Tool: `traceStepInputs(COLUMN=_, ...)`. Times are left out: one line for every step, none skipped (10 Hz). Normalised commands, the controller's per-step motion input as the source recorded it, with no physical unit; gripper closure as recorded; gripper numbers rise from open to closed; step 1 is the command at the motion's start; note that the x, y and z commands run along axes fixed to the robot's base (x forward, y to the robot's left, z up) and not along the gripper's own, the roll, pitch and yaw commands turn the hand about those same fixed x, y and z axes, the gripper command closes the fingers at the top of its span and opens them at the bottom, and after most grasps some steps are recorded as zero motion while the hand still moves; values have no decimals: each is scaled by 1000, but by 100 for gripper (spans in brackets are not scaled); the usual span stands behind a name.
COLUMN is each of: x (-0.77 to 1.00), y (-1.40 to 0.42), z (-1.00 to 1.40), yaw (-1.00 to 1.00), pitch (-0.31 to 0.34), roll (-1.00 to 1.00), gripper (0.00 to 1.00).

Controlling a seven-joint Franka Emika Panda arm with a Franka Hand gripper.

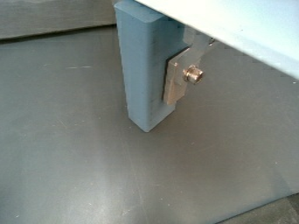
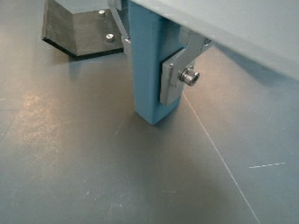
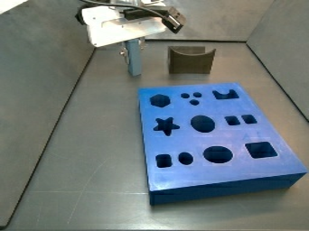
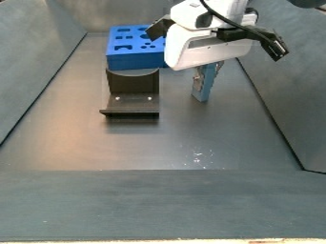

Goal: Pick up the rectangle object. Move to above the board. Insert the rectangle object.
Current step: Pick up the rectangle object.

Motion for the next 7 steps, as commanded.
traceStepInputs(x=0, y=0, z=0, yaw=0, pitch=0, roll=0, gripper=100)
traceStepInputs(x=0, y=0, z=0, yaw=0, pitch=0, roll=0, gripper=100)
traceStepInputs(x=0, y=0, z=0, yaw=0, pitch=0, roll=0, gripper=100)
traceStepInputs(x=0, y=0, z=0, yaw=0, pitch=0, roll=0, gripper=100)
traceStepInputs(x=0, y=0, z=0, yaw=0, pitch=0, roll=0, gripper=100)
traceStepInputs(x=0, y=0, z=0, yaw=0, pitch=0, roll=0, gripper=100)
traceStepInputs(x=0, y=0, z=0, yaw=0, pitch=0, roll=0, gripper=100)
